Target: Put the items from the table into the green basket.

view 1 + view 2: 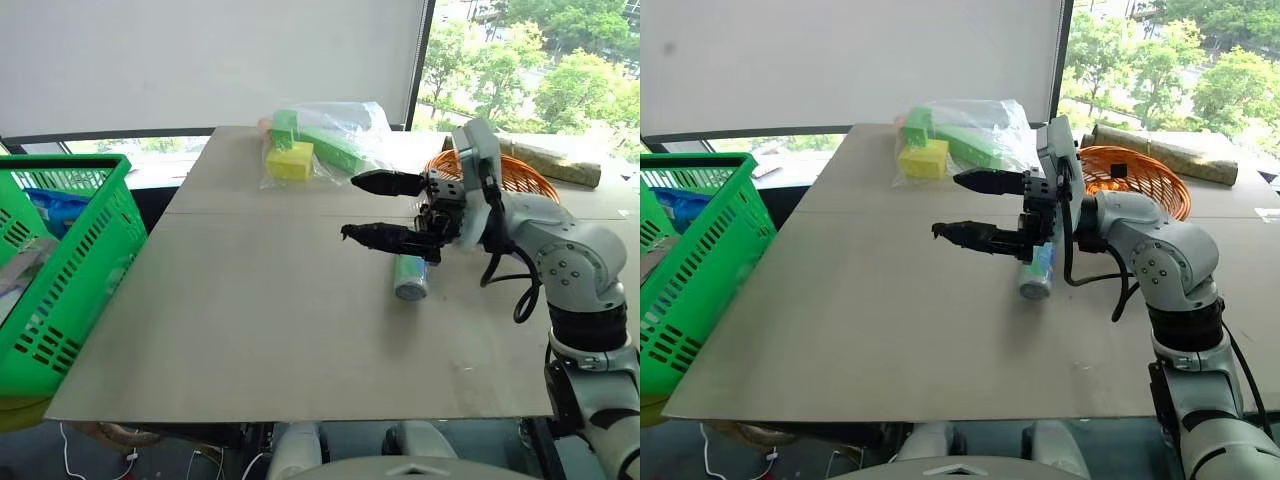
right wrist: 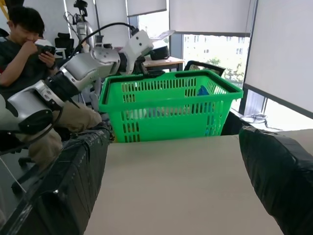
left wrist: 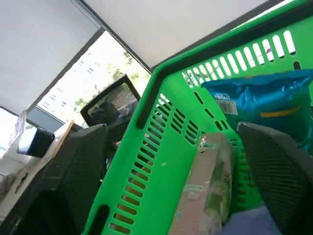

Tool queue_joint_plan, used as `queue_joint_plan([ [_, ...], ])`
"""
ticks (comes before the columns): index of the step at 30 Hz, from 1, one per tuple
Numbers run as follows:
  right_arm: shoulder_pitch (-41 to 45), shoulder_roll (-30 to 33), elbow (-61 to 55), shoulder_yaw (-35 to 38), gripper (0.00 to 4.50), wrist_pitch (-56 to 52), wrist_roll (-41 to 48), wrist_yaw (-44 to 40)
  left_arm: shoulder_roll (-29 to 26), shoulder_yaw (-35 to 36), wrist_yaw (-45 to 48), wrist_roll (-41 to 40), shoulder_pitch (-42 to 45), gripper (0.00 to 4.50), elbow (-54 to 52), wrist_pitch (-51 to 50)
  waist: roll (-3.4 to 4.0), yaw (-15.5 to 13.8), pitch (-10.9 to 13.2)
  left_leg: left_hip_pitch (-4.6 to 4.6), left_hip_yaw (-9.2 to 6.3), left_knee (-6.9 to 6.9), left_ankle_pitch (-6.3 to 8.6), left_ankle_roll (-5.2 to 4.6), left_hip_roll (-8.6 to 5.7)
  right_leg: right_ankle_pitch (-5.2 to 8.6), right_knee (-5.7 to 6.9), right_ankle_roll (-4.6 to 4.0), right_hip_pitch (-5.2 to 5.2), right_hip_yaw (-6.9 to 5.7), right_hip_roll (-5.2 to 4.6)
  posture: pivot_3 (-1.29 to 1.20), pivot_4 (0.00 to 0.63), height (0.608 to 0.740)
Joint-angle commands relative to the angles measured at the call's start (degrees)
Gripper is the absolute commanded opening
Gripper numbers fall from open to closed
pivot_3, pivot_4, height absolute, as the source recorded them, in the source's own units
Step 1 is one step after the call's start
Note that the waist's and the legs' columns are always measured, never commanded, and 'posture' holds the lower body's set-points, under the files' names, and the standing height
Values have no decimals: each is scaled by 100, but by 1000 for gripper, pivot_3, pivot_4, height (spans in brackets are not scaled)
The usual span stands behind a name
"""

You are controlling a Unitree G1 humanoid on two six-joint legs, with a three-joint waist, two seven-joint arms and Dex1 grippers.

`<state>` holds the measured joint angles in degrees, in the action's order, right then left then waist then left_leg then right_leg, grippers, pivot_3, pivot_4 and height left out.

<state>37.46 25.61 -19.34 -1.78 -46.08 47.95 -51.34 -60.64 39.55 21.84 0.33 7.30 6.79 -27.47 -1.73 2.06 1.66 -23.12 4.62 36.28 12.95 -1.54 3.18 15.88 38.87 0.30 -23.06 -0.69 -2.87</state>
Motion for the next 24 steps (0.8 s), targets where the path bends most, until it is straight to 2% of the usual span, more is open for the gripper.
queue_joint_plan([
  [1, -216, 391, 10, 158, 4500, 265, -269, -136, 544, -537, 479, -875, 505, 4138, -1012, -116, -1, -8, -16, -3, 8, -2, 0, 0, -1, 0, -5, 0, 0, -16, -18, -48, 0, 740],
  [5, -760, 1011, 197, 206, 4500, 505, -717, -348, 1628, -1483, 735, -1880, 673, 4138, -2283, -1035, 18, 38, -33, -27, 44, 3, 0, -3, -14, -2, -6, 3, -13, -30, -55, -81, 0, 740],
  [8, -1391, 1527, 448, 341, 4500, 831, -1142, -472, 3128, -2572, 9, -2249, 1032, 4138, -2977, -1792, 20, 46, -33, -64, 47, 19, -15, -37, -15, -17, 0, 29, -38, -37, -43, -114, 0, 740],
  [12, -2081, 1914, 322, 551, 4500, 1013, -1435, -373, 4402, -3398, -423, -2572, 1302, 4138, -3224, -2513, 20, 133, -32, -73, 45, 49, -12, -48, -1, -21, 2, 40, -36, -24, 20, -179, 0, 740],
  [15, -2360, 1778, 130, 738, 4500, 1168, -1643, 149, 4806, -3880, -814, -2301, 1386, 4138, -3206, -2700, 37, 346, -37, -60, 26, 56, -12, -48, 7, -20, 11, 39, -29, -14, 84, -227, 0, 740],
  [18, -2492, 1449, -158, 932, 4500, 1021, -1468, 589, 4939, -3964, -872, -2428, 1363, 4138, -3302, -2929, 50, 538, -34, -45, -30, 61, -12, -47, -2, -22, 17, 35, -25, 21, 111, -256, 0, 740],
  [20, -2641, 1396, -326, 961, 4500, 989, -1483, 680, 5062, -3912, -972, -2520, 1350, 4138, -3260, -3175, 60, 682, -32, -29, -61, 68, -12, -47, -3, -23, 17, 33, -9, 22, 151, -279, 0, 740],
  [24, -3029, 1451, -657, 1096, 4500, 1035, -1402, 644, 5441, -4131, -1073, -2673, 1337, 4138, -3151, -3573, 59, 821, -30, 24, -58, 62, -9, -45, -5, -11, 0, 51, 51, 25, 154, -310, 0, 740],
])
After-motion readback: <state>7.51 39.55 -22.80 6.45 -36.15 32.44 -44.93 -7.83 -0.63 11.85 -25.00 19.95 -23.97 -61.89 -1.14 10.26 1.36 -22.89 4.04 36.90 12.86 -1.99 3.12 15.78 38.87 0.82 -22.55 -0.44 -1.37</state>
